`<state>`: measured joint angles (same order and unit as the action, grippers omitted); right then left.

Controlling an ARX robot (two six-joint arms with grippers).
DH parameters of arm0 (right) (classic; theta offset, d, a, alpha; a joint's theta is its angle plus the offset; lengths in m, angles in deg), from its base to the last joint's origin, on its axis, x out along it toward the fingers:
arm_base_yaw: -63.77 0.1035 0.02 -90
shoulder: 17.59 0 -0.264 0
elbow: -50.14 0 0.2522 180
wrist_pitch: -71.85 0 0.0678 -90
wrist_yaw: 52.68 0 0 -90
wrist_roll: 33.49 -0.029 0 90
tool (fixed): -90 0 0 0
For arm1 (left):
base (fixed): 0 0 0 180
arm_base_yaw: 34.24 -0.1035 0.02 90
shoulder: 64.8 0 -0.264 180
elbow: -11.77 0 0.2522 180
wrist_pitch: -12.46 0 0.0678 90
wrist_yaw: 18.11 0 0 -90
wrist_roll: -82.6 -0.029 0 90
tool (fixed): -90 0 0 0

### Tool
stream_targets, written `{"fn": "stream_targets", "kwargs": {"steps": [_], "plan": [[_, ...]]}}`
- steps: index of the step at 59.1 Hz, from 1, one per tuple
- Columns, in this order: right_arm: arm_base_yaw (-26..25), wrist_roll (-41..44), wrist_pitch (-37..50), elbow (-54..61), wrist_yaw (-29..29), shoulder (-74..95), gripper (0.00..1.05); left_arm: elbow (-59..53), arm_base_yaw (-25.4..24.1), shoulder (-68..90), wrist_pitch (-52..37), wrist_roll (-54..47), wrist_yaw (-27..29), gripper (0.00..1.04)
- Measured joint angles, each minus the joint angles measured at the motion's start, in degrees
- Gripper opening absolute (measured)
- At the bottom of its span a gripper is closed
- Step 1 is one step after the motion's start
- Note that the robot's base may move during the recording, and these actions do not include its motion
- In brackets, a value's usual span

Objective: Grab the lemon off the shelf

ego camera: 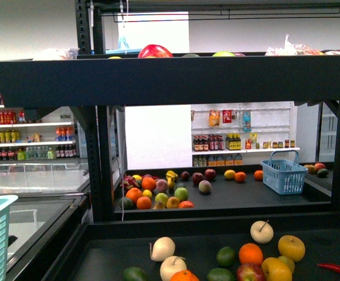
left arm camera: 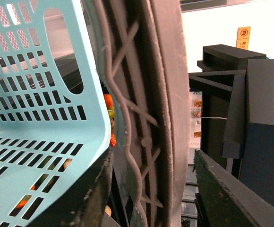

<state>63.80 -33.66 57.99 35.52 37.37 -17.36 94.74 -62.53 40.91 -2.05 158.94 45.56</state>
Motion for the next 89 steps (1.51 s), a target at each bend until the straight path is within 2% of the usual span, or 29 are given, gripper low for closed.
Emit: {"fn": "stream_targets", "kwargs": {"steps": [4,6,11,21,29,42,57,68,80,89], "plan": [[0.0,0.0,0.0,0.0,0.0,0.0,0.97,0.2,0.0,0.0,0.7,-0.3,0.0,0.33],[0.0,0.0,0.0,0.0,0.0,0.0,0.97,0.5,0.0,0.0,1.4,-0.5,0.1,0.23],[0.0,0.0,0.0,0.0,0.0,0.0,0.97,0.7,0.0,-0.5,2.6,-1.6,0.2,0.16],[0.0,0.0,0.0,0.0,0.0,0.0,0.97,0.7,0.3,-2.1,4.9,-2.9,-0.3,0.15],[0.0,0.0,0.0,0.0,0.0,0.0,0.97,0.2,1.9,-5.6,8.2,-7.8,-2.3,0.14],[0.0,0.0,0.0,0.0,0.0,0.0,0.97,-3.0,8.3,-13.9,13.4,-18.8,-9.5,0.11],[0.0,0.0,0.0,0.0,0.0,0.0,0.97,-5.3,15.7,-17.3,13.2,-25.6,-17.7,0.11],[0.0,0.0,0.0,0.0,0.0,0.0,0.97,-5.5,22.8,-16.2,12.2,-26.2,-17.0,0.11],[0.0,0.0,0.0,0.0,0.0,0.0,0.97,-4.0,30.8,-10.6,8.2,-25.5,-12.9,0.11],[0.0,0.0,0.0,0.0,0.0,0.0,0.97,0.6,38.8,-4.0,5.1,-22.5,-9.3,0.11]]}}
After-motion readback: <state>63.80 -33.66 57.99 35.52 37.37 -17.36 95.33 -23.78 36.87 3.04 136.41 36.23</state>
